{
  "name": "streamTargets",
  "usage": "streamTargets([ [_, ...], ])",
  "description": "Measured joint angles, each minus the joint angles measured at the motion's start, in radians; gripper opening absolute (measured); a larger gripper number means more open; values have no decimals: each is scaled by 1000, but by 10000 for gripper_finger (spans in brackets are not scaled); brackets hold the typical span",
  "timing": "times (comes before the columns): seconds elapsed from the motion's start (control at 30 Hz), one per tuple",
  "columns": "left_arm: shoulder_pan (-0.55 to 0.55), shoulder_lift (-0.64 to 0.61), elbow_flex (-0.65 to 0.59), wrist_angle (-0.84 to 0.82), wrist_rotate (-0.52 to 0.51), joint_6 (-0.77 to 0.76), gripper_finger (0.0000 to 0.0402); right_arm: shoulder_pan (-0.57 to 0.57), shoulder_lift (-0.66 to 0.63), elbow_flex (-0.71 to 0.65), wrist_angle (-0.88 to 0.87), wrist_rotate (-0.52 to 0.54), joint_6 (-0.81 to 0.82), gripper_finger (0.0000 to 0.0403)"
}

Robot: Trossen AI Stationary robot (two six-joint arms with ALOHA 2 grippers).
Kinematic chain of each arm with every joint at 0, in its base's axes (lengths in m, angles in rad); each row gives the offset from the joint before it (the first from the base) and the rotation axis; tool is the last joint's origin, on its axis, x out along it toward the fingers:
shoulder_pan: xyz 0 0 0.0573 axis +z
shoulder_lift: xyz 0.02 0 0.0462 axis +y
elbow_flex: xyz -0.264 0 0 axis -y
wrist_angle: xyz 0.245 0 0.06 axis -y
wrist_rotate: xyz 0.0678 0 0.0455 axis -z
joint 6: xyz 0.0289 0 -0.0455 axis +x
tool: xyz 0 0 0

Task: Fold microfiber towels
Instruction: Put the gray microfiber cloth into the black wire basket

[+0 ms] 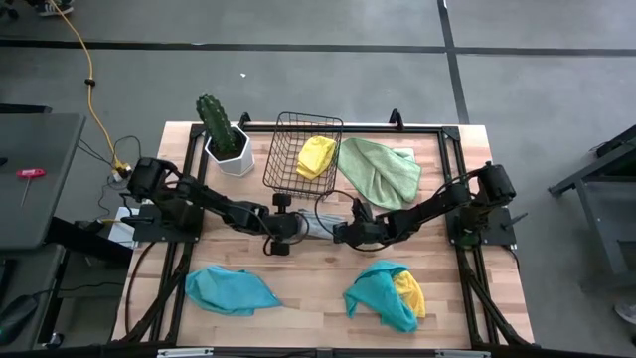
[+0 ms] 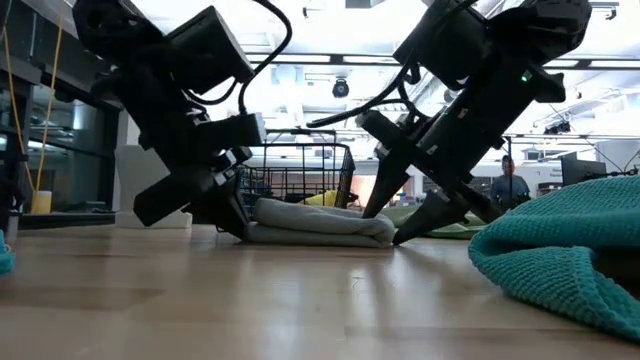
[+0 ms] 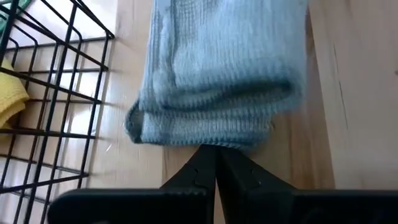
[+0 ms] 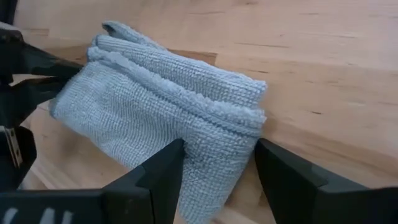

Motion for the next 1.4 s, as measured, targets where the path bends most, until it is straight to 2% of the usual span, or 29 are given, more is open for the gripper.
streamTargets([
  [0.5,-44,-9,-3,49,110,-140,0,-5,11,1,33,-3,-9,193],
  [0.63,-60,-9,-4,83,143,-150,0,-5,12,0,48,-7,-71,193],
  [0.87,-69,-8,-4,96,134,-153,0,-5,13,0,47,-12,-138,189],
  [1.0,-69,-31,-6,67,121,-152,0,-5,15,0,31,-12,-212,149],
  [1.1,-69,-84,2,-28,118,-150,0,-5,15,0,15,-19,-280,86],
  [1.2,-70,-190,24,-131,106,-151,0,-6,14,0,16,-31,-368,18],
  [1.4,-104,-464,18,-239,83,-150,0,1,-33,0,5,-104,-561,4],
])
